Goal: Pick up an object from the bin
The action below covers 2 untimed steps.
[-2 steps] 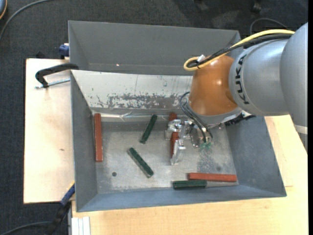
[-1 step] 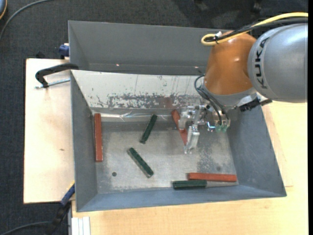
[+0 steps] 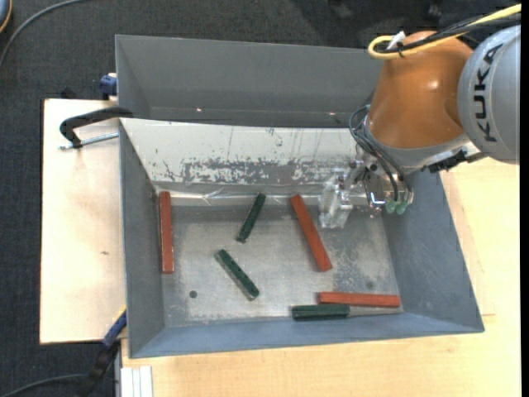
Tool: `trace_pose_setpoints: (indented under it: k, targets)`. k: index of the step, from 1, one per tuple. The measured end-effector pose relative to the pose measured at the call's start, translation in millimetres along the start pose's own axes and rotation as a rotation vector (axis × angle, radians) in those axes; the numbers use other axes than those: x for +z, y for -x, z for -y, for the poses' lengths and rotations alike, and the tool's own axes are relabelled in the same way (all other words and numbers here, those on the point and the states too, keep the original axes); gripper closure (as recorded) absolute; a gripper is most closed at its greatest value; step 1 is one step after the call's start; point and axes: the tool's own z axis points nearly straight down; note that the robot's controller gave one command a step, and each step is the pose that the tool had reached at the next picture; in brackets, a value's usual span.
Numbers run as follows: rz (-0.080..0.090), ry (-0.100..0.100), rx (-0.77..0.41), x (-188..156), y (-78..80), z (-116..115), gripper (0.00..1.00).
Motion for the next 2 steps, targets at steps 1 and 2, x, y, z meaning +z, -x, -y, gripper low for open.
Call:
trace_pose_setpoints:
  k: [1, 2]
  targets:
    - [-0.003, 0.0, 0.0, 3.6, 0.2, 0.3, 0.0]
    - [-0.008, 0.001, -0.401, 134.1, -18.8, 11.6, 0.0]
